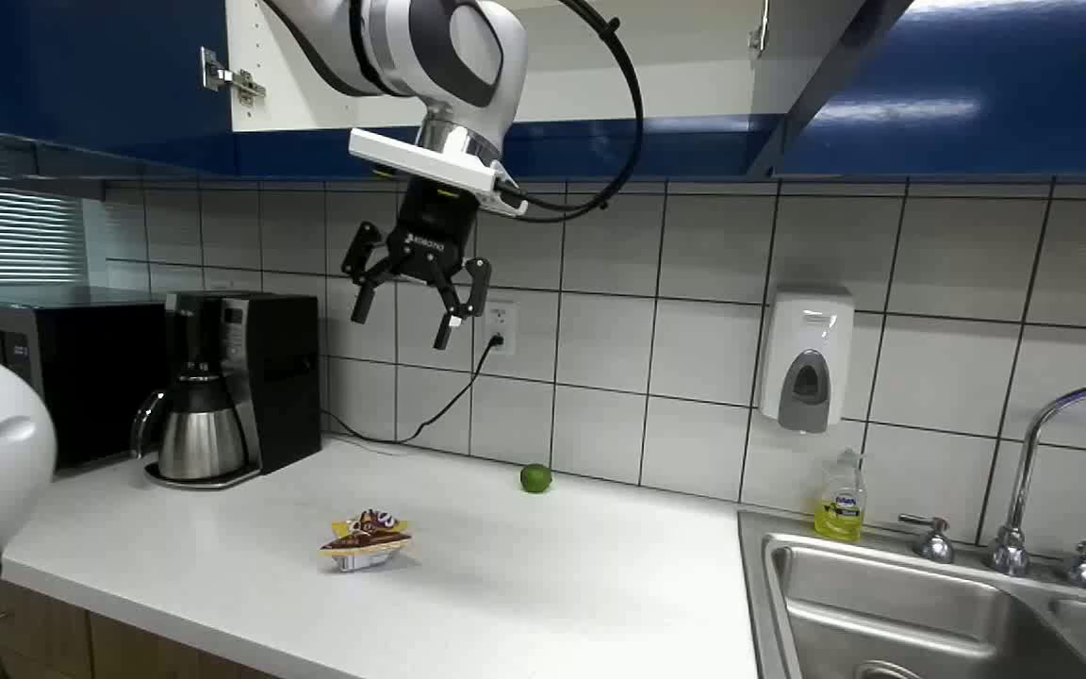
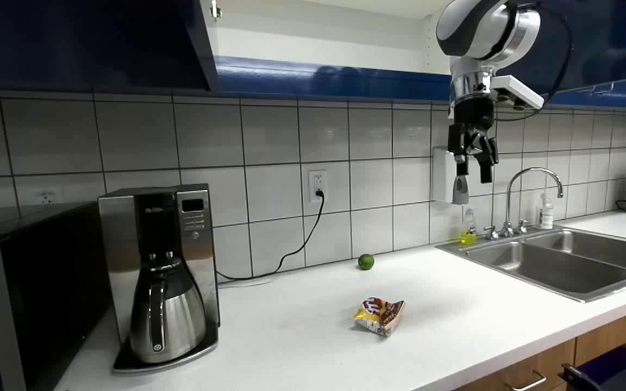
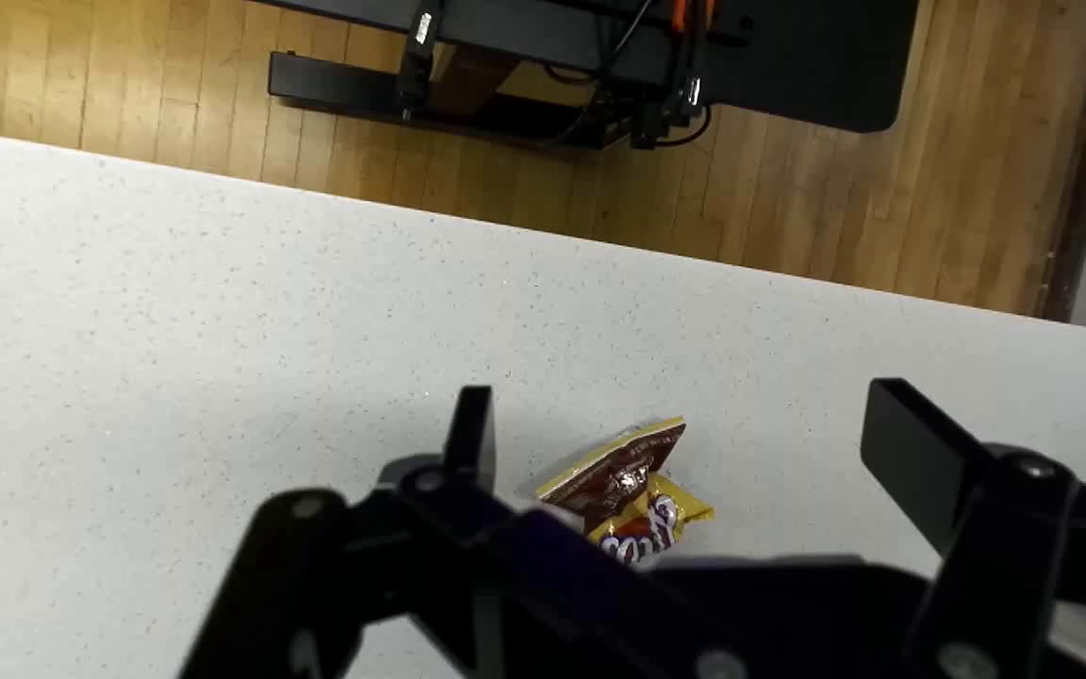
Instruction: Put the packet in the open cabinet.
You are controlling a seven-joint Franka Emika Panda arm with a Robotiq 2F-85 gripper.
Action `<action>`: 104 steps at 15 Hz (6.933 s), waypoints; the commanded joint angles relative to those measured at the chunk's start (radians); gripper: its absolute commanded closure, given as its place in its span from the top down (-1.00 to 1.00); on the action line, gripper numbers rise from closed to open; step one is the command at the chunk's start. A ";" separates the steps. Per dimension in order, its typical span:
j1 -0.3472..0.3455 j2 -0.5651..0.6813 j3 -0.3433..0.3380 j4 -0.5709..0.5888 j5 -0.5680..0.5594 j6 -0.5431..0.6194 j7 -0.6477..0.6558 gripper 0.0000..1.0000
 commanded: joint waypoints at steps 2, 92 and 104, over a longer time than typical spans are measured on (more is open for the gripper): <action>-0.028 0.003 0.025 0.001 0.007 -0.002 -0.007 1.00; 0.056 0.812 0.319 0.144 -0.214 0.744 0.070 -0.47; 0.025 0.784 0.339 0.139 -0.152 0.708 0.057 -1.00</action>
